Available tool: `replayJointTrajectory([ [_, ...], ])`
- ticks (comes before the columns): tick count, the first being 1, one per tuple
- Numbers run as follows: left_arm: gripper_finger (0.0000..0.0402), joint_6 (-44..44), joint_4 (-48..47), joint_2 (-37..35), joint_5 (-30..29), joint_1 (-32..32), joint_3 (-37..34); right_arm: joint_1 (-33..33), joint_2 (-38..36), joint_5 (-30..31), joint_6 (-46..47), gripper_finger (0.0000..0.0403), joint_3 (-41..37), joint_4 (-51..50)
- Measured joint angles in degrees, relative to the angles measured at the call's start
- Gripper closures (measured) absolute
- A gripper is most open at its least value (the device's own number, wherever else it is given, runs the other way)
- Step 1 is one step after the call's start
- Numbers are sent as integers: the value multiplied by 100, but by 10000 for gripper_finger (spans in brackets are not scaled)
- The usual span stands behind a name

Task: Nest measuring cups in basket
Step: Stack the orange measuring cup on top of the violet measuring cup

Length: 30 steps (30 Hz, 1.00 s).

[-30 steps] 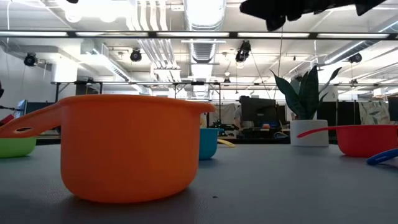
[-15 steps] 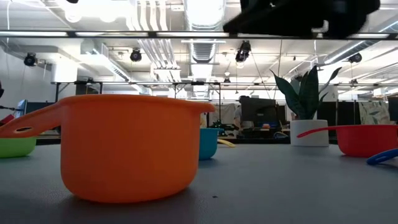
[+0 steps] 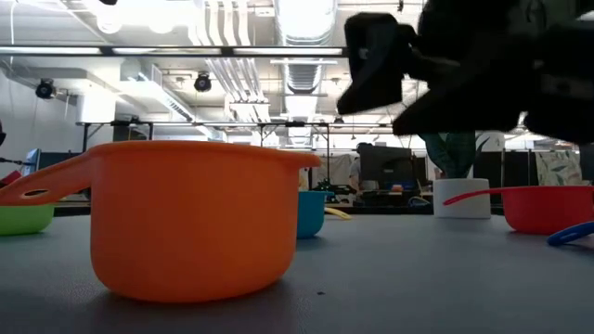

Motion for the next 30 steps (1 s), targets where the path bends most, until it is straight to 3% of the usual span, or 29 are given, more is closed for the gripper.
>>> replayJointTrajectory([
  [9,402,0,0,2,-1,0,0,-25,645,5,-360,195,824,-68],
  [19,402,0,0,37,-1,0,0,15,1600,10,-552,198,1853,-1194],
  [27,402,0,0,73,0,-2,0,199,1874,87,-808,198,2066,-1258],
  [30,402,0,0,87,-2,-2,0,283,1833,529,-968,200,2050,-1284],
])
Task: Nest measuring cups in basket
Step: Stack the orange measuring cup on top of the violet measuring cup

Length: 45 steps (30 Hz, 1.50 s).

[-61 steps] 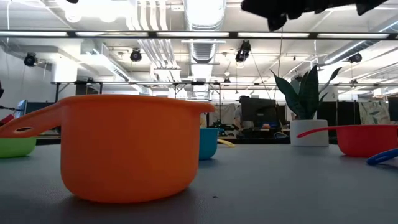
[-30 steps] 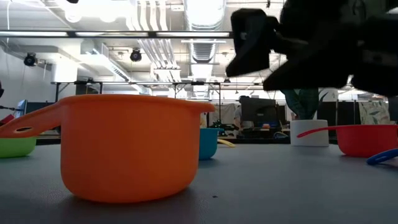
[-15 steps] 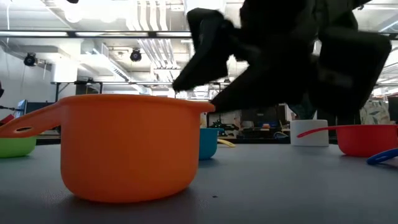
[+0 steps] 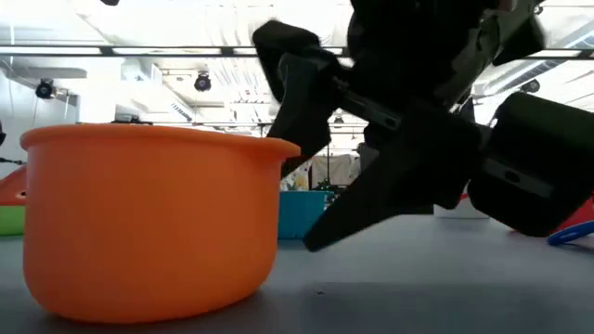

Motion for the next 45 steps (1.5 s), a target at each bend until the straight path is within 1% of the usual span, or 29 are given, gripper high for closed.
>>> replayJointTrajectory([
  [3,402,0,2,4,2,0,0,83,-122,453,-201,200,-31,-53],
  [5,402,0,0,4,0,2,0,139,-249,477,-298,200,-37,-50],
  [9,402,0,0,1,2,2,0,331,-412,434,-383,200,-48,-39],
  [15,402,0,0,15,2,2,0,541,-406,375,-517,200,-7,-55],
  [23,402,0,0,20,2,2,0,541,-404,359,-527,200,-13,32],
  [30,402,0,0,20,2,2,0,519,-404,113,-527,200,-1,302],
  [33,402,0,0,20,2,2,0,492,-309,-69,-462,200,4,420],
  [39,402,0,2,31,1,-2,0,464,-14,-74,-418,200,12,497],
  [45,402,0,0,37,1,0,0,426,258,19,-418,204,255,530],
])
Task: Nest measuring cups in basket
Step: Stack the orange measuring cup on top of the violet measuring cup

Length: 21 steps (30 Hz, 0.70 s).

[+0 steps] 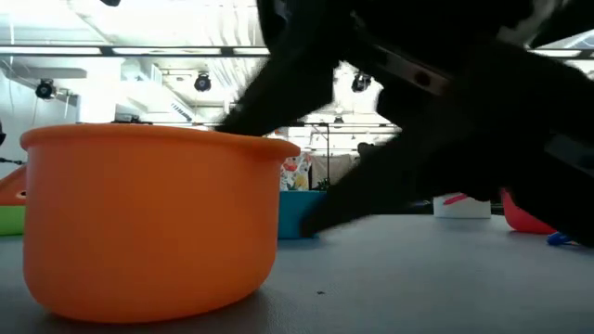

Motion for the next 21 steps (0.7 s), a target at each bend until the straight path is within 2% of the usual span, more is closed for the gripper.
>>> replayJointTrajectory([
  [5,402,0,3,20,0,0,0,-57,105,109,-8,253,100,-120],
  [13,402,0,1,40,0,2,0,-100,51,105,107,381,117,-82],
  [21,402,0,0,40,1,2,0,-84,-11,274,88,393,252,-307],
])
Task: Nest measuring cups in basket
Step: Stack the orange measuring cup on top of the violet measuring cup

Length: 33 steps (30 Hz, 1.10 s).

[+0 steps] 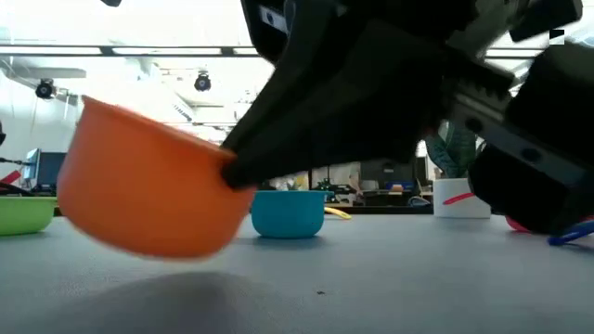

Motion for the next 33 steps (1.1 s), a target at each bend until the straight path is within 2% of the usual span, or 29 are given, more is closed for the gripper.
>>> replayJointTrajectory([
  [7,402,0,0,0,0,-2,0,35,-370,-13,-97,394,293,-229],
  [15,402,3,38,6,-2,-2,0,-17,-1695,-1245,502,394,148,-863],
  [17,402,-535,558,96,3,-4,-35,16,-2142,-1490,646,394,-12,-979],
  [19,402,-1654,1125,237,34,-4,-66,95,-2627,-1781,788,394,-271,-1037],
  [21,402,-2217,1555,360,-25,0,-75,195,-3155,-1990,872,394,-633,-1033],
  [24,402,-2056,2267,643,-388,4,-74,321,-3973,-2032,999,394,-1311,-617],
  [26,402,-1887,2484,905,-326,-16,-74,392,-4539,-2021,1135,394,-1819,-225],
  [30,402,-1750,2920,1872,181,-102,-107,502,-5541,-2072,1350,394,-2756,788],
  [33,402,-1640,3608,2710,710,-241,-104,505,-6084,-2317,1461,394,-3293,1471],
])
